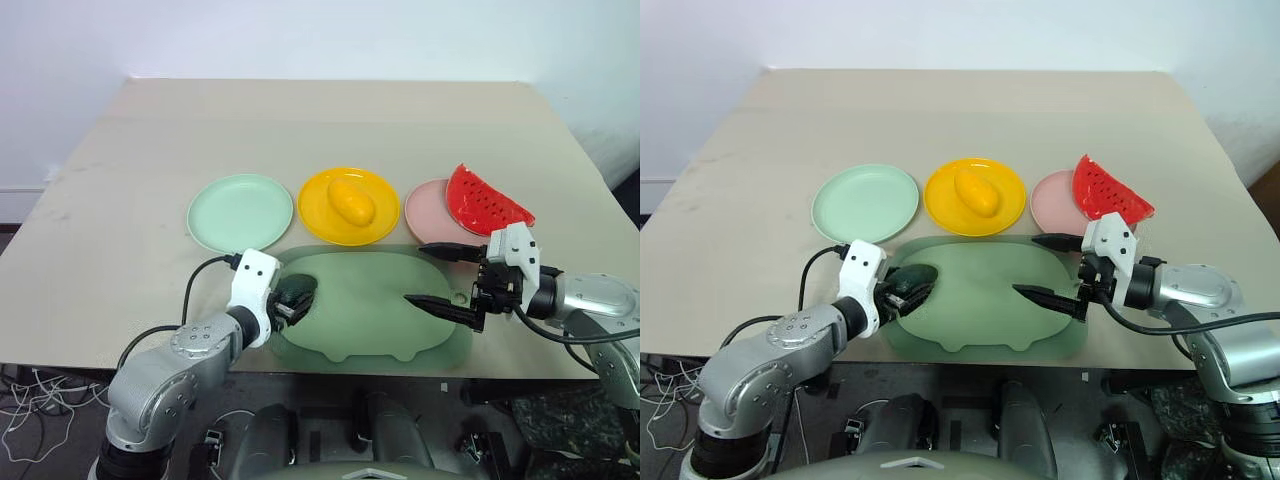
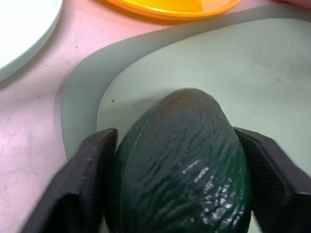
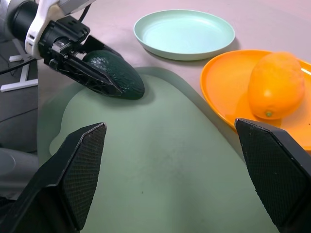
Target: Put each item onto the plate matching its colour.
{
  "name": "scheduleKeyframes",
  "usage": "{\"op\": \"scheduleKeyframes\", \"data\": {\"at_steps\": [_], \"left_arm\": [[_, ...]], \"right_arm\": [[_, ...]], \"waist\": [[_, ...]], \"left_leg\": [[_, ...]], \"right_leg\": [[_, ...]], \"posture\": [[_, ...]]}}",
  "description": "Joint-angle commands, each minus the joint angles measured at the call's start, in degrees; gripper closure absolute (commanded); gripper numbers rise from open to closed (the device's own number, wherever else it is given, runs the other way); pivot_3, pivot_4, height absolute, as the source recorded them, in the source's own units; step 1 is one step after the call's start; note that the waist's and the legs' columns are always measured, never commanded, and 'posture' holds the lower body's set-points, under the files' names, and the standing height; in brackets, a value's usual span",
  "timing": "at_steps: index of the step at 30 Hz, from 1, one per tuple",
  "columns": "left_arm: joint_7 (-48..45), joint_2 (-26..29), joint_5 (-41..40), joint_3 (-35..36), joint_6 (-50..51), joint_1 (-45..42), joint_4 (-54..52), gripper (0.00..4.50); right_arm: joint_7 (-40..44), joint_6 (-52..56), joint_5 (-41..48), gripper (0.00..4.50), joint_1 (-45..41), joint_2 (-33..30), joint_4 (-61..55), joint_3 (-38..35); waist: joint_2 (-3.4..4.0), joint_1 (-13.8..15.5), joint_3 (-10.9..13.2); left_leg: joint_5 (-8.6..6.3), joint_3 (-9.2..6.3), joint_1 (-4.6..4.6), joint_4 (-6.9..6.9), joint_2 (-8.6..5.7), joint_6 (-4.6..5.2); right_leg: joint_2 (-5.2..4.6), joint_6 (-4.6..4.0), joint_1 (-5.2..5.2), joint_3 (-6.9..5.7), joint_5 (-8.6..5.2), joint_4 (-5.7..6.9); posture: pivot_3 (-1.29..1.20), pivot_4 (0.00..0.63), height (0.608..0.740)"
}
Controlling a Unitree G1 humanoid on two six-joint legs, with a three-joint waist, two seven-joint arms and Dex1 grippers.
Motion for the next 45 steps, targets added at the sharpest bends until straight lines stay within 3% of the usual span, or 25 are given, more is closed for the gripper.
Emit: {"op": "scheduleKeyframes", "data": {"at_steps": [1,6,11,18,28,39,43,45], "left_arm": [[-1.75,0.71,1.66,-0.9,-2.2,0.77,0.23,1.31],[-5.5,1.01,1.74,-0.48,-5.76,1.54,1.28,1.31],[-15.45,2.18,0.9,4.05,-17.25,-1.01,5.4,1.31],[-19.3,3.93,7.31,10.24,-32.35,-12.72,22.71,1.31],[-19.82,5.53,17.67,10.92,-45.37,-24.03,50.69,1.31],[-23.46,5.65,21.27,10.65,-51.31,-27.24,63.78,1.31],[-28.5,6.19,18.55,11.18,-48.7,-27.98,63.14,0.03],[-28.57,6.34,17.67,12.29,-48.25,-28.39,60.66,0.03]], "right_arm": [[-0.55,-0.21,0.25,0.0,-1.14,0.14,-1.83,-0.3],[-0.9,-0.36,0.0,0.0,-2.11,0.35,-1.14,0.18],[-1.14,-0.59,0.12,0.0,-2.95,1.24,-0.63,0.78],[0.51,-2.53,-0.31,0.0,-2.61,1.72,0.81,1.22],[1.81,-8.27,-2.38,0.0,-2.77,4.18,3.61,1.44],[1.33,-14.33,-4.36,0.0,2.28,5.44,4.46,-0.92],[0.63,-14.54,-4.85,0.0,3.65,5.13,3.22,-1.76],[-0.21,-14.03,-4.79,0.0,4.02,5.12,2.1,-2.09]], "waist": [[0.0,0.01,0.0],[0.0,-0.01,0.0],[0.0,-0.01,0.0],[0.0,-0.01,0.0],[-0.01,-0.07,0.01],[-0.02,-0.04,0.01],[-0.02,-0.1,0.01],[-0.02,-0.1,0.01]], "left_leg": [[0.0,0.0,0.0,0.0,0.0,0.0],[0.0,0.0,0.0,0.0,0.0,0.0],[0.0,0.0,-0.01,0.0,0.01,0.0],[0.0,0.02,-0.03,0.02,-0.02,0.01],[0.0,0.07,-0.02,0.01,-0.02,0.01],[0.01,0.19,-0.01,0.02,0.0,0.0],[0.01,0.21,-0.01,0.02,0.0,0.0],[0.01,0.2,0.0,0.02,0.0,0.0]], "right_leg": [[0.0,0.0,0.01,0.0,0.0,0.0],[0.0,0.0,0.0,0.0,0.0,0.0],[0.01,-0.04,-0.03,-0.02,-0.03,0.0],[0.01,0.08,-0.02,-0.04,0.06,0.0],[0.01,0.12,-0.01,-0.08,0.09,0.0],[-0.04,0.13,0.0,-0.12,0.11,0.04],[-0.04,0.13,0.0,-0.13,0.1,0.04],[-0.04,0.13,0.0,-0.13,0.1,0.06]], "posture": [[0.0,0.15,0.733],[0.0,0.15,0.733],[0.0,0.15,0.733],[0.0,0.15,0.733],[0.0,0.15,0.733],[0.0,0.15,0.733],[0.0,0.15,0.733],[0.0,0.15,0.733]]}}
